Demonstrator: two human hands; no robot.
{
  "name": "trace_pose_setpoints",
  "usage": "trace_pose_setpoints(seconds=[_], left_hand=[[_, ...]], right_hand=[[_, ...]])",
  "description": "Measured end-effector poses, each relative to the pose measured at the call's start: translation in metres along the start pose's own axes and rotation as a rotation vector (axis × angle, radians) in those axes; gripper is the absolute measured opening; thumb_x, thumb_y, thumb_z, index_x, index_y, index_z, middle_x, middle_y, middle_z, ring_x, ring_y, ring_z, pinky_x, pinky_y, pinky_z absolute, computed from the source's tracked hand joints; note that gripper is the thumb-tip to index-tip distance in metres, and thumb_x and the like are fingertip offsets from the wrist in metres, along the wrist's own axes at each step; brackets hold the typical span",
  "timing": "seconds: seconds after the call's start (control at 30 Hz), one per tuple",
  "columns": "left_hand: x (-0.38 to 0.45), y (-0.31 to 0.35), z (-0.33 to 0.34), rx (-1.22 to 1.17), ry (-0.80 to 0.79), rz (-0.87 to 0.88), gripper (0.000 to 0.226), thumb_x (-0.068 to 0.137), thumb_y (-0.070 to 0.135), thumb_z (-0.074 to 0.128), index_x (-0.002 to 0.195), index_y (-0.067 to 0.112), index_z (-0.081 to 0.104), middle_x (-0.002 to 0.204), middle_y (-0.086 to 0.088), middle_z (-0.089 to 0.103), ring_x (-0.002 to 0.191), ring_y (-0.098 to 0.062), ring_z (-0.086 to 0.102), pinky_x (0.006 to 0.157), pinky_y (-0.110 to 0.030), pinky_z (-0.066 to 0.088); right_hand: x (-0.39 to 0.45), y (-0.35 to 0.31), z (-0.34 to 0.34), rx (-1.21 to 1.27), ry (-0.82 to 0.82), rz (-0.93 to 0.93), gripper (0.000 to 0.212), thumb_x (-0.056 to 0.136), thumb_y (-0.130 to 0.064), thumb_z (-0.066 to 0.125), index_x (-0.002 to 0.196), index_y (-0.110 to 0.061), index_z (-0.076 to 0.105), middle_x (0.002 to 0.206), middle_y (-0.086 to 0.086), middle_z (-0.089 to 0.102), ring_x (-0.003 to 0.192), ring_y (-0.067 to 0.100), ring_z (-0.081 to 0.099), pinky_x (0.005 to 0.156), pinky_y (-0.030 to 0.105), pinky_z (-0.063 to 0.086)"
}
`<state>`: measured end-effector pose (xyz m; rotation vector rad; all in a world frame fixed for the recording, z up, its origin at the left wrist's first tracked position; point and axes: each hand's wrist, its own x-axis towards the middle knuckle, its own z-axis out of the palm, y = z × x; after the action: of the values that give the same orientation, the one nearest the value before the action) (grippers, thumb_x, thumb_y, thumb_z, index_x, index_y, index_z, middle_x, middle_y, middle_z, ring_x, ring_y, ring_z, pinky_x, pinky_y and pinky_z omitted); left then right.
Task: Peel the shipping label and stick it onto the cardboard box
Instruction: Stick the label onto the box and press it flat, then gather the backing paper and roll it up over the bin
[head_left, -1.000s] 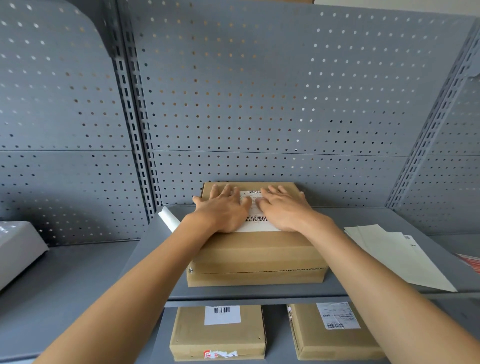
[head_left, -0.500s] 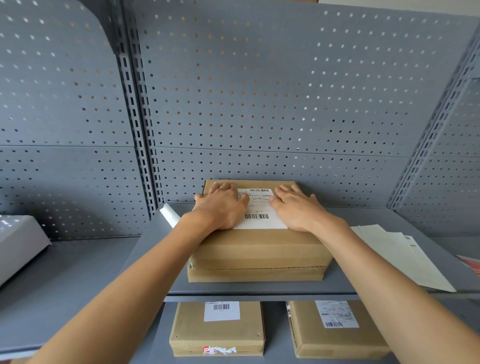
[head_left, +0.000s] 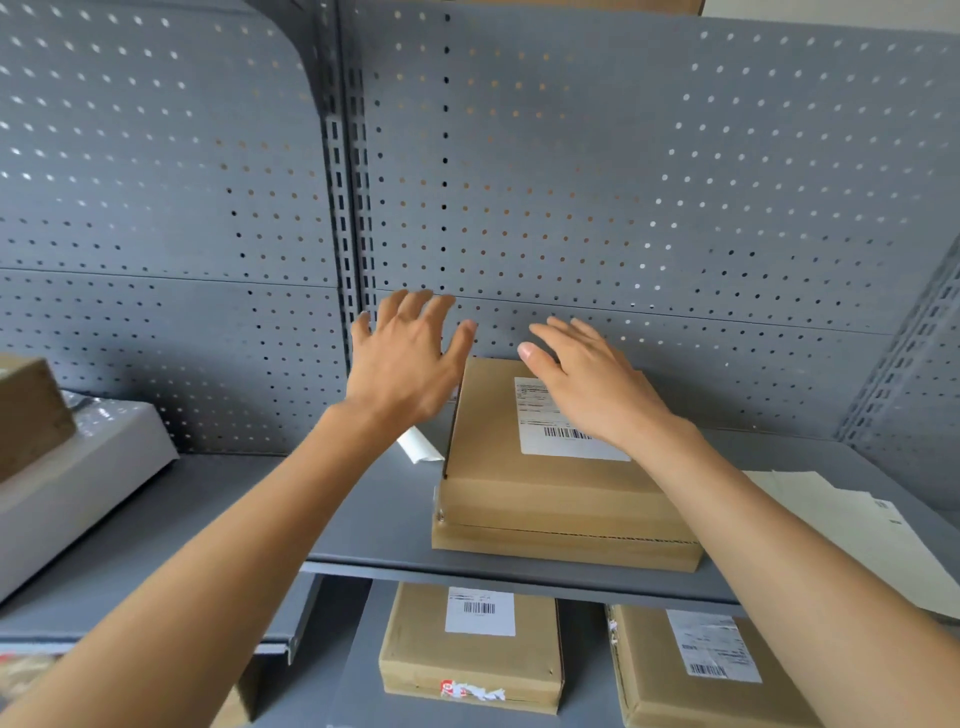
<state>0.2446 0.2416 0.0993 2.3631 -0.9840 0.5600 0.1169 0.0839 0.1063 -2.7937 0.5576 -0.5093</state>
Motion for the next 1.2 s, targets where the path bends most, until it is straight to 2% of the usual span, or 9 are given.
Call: trace_pose_setpoints(seconds=[0.47, 0.6, 0.7, 0.77, 0.87, 0.97, 1.07, 1.13, 1.2], left_hand=[[-0.036, -0.079, -0.048, 0.117, 0.048, -0.165, 0.056, 0.103, 0.053, 0.031, 0.146, 0.022, 0.048, 0.154, -0.001, 0.047, 0.149, -0.024, 0.029, 0.119, -0.058, 0.021], [-0.040, -0.092, -0.049, 0.132, 0.038, -0.186, 0.056, 0.103, 0.053, 0.030, 0.147, 0.023, 0.047, 0.154, -0.001, 0.047, 0.149, -0.024, 0.028, 0.119, -0.058, 0.020], [-0.039, -0.098, -0.041, 0.135, 0.012, -0.184, 0.055, 0.103, 0.053, 0.030, 0.147, 0.023, 0.047, 0.154, -0.001, 0.048, 0.149, -0.025, 0.028, 0.119, -0.058, 0.020], [-0.037, -0.098, -0.031, 0.130, -0.021, -0.166, 0.054, 0.103, 0.052, 0.030, 0.146, 0.024, 0.047, 0.152, 0.000, 0.050, 0.149, -0.024, 0.029, 0.118, -0.059, 0.021], [-0.033, -0.100, -0.011, 0.128, -0.070, -0.130, 0.049, 0.104, 0.047, 0.034, 0.144, 0.025, 0.050, 0.146, 0.002, 0.056, 0.145, -0.023, 0.035, 0.117, -0.059, 0.022], [-0.029, -0.108, 0.010, 0.138, -0.115, -0.103, 0.043, 0.104, 0.037, 0.037, 0.142, 0.028, 0.054, 0.142, 0.004, 0.060, 0.141, -0.023, 0.040, 0.115, -0.057, 0.023], [-0.026, -0.112, 0.028, 0.138, -0.201, -0.071, 0.046, 0.099, 0.020, 0.042, 0.143, 0.030, 0.054, 0.145, 0.005, 0.057, 0.140, -0.023, 0.040, 0.116, -0.058, 0.021], [-0.025, -0.114, 0.038, 0.128, -0.269, -0.044, 0.054, 0.095, 0.011, 0.045, 0.145, 0.032, 0.053, 0.148, 0.006, 0.055, 0.142, -0.021, 0.039, 0.118, -0.059, 0.017], [-0.023, -0.116, 0.048, 0.113, -0.312, -0.011, 0.062, 0.091, 0.005, 0.046, 0.144, 0.034, 0.053, 0.149, 0.006, 0.055, 0.141, -0.022, 0.039, 0.118, -0.060, 0.016]], right_hand=[[0.021, -0.103, 0.034, 0.082, -0.077, -0.219, 0.056, 0.105, -0.051, 0.027, 0.153, -0.022, 0.035, 0.163, -0.005, 0.029, 0.153, 0.020, 0.012, 0.118, 0.048, 0.022], [0.030, -0.111, 0.045, 0.048, -0.127, -0.219, 0.058, 0.104, -0.054, 0.024, 0.149, -0.022, 0.042, 0.157, 0.001, 0.039, 0.149, 0.025, 0.023, 0.116, 0.050, 0.028], [0.036, -0.114, 0.055, 0.019, -0.140, -0.205, 0.051, 0.102, -0.057, 0.024, 0.117, -0.027, 0.062, 0.126, 0.012, 0.062, 0.127, 0.033, 0.050, 0.099, 0.049, 0.045], [0.038, -0.114, 0.060, -0.015, -0.152, -0.193, 0.047, 0.102, -0.055, 0.025, 0.092, -0.028, 0.062, 0.107, 0.011, 0.067, 0.109, 0.034, 0.057, 0.088, 0.045, 0.049], [0.043, -0.112, 0.067, -0.071, -0.220, -0.157, 0.053, 0.102, -0.055, 0.027, 0.092, -0.019, 0.064, 0.098, 0.011, 0.068, 0.098, 0.034, 0.060, 0.079, 0.039, 0.049], [0.049, -0.107, 0.079, -0.127, -0.295, -0.116, 0.053, 0.101, -0.055, 0.033, 0.073, -0.014, 0.052, 0.079, 0.009, 0.061, 0.087, 0.032, 0.058, 0.069, 0.038, 0.041], [0.057, -0.105, 0.088, -0.222, -0.382, -0.111, 0.046, 0.100, -0.052, 0.039, 0.071, -0.018, 0.051, 0.072, 0.002, 0.053, 0.089, 0.029, 0.048, 0.090, 0.045, 0.038], [0.061, -0.105, 0.092, -0.287, -0.426, -0.121, 0.040, 0.099, -0.049, 0.045, 0.081, -0.017, 0.061, 0.073, -0.001, 0.057, 0.090, 0.025, 0.044, 0.109, 0.055, 0.025], [0.064, -0.106, 0.095, -0.352, -0.456, -0.147, 0.033, 0.097, -0.045, 0.051, 0.089, -0.017, 0.068, 0.077, -0.002, 0.062, 0.090, 0.022, 0.042, 0.114, 0.061, 0.014]])
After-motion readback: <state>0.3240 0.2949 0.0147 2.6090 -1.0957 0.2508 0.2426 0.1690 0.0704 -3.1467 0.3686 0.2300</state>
